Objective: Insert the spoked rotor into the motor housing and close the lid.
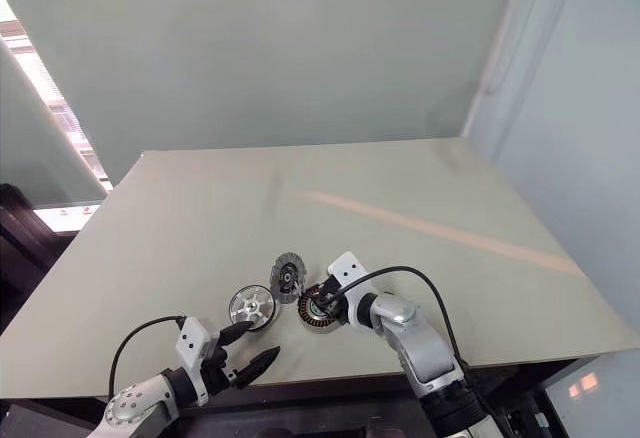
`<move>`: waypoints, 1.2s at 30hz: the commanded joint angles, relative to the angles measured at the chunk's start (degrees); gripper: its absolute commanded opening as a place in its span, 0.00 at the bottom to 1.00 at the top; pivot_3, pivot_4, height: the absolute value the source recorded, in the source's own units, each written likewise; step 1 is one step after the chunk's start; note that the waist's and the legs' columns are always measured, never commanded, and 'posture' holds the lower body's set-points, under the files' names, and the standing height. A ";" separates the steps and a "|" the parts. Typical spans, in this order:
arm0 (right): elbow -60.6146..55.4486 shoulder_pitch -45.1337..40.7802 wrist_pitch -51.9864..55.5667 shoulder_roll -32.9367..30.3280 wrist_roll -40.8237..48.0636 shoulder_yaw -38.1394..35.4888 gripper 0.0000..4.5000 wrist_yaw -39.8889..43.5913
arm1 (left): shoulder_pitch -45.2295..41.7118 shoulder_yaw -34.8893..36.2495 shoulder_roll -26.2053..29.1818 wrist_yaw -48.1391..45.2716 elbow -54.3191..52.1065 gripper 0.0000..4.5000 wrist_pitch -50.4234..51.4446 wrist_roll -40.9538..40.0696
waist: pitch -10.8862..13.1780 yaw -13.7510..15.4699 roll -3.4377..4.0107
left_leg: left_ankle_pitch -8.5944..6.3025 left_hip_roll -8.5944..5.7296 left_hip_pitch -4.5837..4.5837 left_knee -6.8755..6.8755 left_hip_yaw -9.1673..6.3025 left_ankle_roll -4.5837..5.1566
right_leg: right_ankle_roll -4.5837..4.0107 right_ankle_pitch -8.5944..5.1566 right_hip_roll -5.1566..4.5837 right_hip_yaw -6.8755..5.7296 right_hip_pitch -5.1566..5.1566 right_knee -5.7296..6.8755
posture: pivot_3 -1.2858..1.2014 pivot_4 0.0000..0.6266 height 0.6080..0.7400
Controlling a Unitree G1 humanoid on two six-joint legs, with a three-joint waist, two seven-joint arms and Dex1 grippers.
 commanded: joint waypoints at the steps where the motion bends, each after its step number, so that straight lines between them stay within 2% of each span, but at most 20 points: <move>1: -3.03 -0.52 -0.57 -0.25 0.68 -0.85 0.82 0.11 | 0.09 1.71 0.10 -0.01 -1.42 1.00 -0.28 -1.37 | 0.00 0.00 0.00 | 0.00 0.00 0.00 0.00 0.00 0.00 | 0.00 0.00 0.00 0.00 0.00 0.00 | 0.52 0.00 1.00; 3: -3.15 -0.36 -0.48 -0.37 0.85 -1.10 0.99 0.04 | 0.18 1.90 0.14 -0.06 -1.42 1.00 -0.28 -1.44 | 0.00 0.00 0.00 | 0.00 0.00 0.00 0.00 0.00 0.00 | 0.00 0.00 0.00 0.00 0.00 0.00 | 0.52 0.00 1.00; 11: -2.96 0.30 -2.10 -1.25 0.74 -2.09 0.99 -0.39 | 1.41 5.28 -0.48 0.90 -2.58 1.00 1.00 -4.41 | 0.00 0.01 -0.01 | 0.00 0.00 -0.01 0.00 0.00 0.00 | 0.00 0.00 -0.01 0.00 0.00 -0.01 | 0.52 0.00 1.00; 22: -3.31 2.37 -5.36 -4.89 0.63 -3.31 0.99 1.33 | 1.46 16.40 -3.45 8.26 -2.22 1.00 12.95 -16.06 | 0.00 0.01 -0.03 | 0.00 0.00 -0.01 0.01 -0.01 0.00 | 0.00 0.00 -0.01 -0.03 0.01 -0.02 | 0.52 0.00 1.00; 36: -4.58 3.08 -5.50 -6.04 0.59 -3.72 0.99 1.39 | -9.25 15.77 -8.99 12.37 7.70 1.00 21.30 -17.26 | -0.03 0.01 -0.09 | 0.00 -0.02 -0.02 0.02 -0.05 -0.01 | 0.13 0.07 0.00 -0.06 0.04 -0.02 | 0.52 0.00 1.00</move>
